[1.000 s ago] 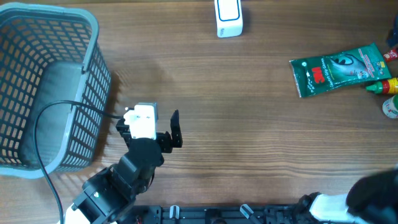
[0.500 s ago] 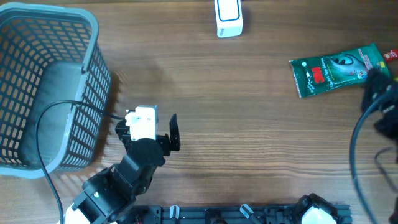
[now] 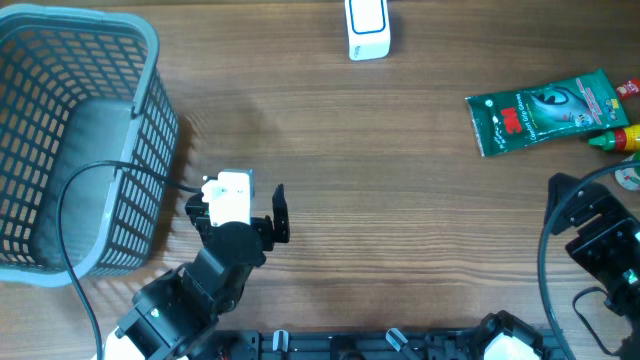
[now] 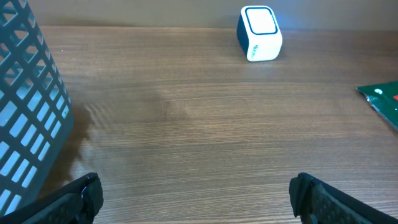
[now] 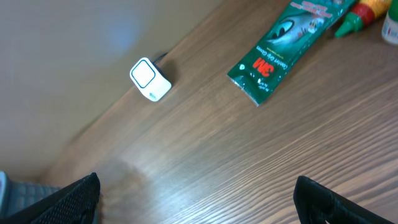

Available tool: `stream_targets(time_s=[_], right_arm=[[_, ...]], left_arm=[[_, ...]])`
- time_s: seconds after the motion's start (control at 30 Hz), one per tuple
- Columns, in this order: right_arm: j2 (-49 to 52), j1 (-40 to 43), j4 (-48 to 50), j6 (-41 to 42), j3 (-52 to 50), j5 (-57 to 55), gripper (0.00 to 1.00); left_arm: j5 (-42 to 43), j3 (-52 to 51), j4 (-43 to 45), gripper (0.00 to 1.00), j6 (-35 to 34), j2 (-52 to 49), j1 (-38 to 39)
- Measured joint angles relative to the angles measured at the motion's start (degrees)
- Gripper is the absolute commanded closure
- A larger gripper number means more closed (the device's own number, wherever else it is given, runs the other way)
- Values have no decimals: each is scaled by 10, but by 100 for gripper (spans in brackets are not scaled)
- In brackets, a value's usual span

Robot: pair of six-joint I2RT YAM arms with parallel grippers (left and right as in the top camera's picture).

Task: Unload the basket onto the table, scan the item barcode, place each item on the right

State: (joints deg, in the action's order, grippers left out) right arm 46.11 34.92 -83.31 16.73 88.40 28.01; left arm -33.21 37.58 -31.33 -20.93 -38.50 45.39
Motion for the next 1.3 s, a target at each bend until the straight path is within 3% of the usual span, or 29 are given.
stream_targets(time_s=[0.2, 0.43, 0.93, 1.3], right_arm=[[-8, -4, 57, -70, -21, -2, 0], [-130, -104, 252, -81, -206, -6, 0], [-395, -217, 628, -85, -574, -9, 0], [-449, -218, 781, -85, -696, -9, 0]], left_arm=[[0, 0, 0, 0, 0, 0, 0], [0, 0, 0, 0, 0, 0, 0], [0, 0, 0, 0, 0, 0, 0], [0, 0, 0, 0, 0, 0, 0]])
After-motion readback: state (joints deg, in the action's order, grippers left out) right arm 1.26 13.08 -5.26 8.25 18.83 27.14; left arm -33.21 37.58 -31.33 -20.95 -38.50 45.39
